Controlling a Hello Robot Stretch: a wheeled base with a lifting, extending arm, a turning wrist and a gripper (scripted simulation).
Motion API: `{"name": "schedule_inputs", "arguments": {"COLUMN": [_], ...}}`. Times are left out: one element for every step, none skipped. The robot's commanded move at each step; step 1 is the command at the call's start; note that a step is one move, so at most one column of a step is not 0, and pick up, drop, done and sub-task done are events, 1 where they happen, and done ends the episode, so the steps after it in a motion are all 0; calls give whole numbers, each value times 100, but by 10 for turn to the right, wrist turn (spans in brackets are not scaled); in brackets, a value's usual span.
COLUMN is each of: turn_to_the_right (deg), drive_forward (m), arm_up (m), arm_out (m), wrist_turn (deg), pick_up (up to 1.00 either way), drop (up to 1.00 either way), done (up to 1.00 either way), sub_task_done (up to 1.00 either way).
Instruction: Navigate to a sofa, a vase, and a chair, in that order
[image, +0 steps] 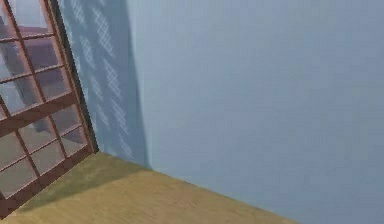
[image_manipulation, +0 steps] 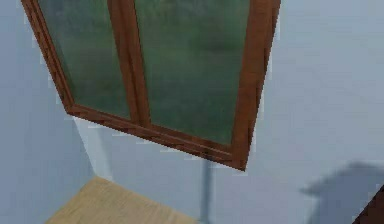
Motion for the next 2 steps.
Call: {"name": "schedule_inputs", "arguments": {"turn_to_the_right": [-450, -270], "drive_forward": [0, 0], "arm_up": [0, 0], "arm_out": [0, 0], "wrist_turn": [0, 0], "pick_up": [0, 0], "drop": [0, 0], "done": [0, 0], "sub_task_done": [0, 0]}}
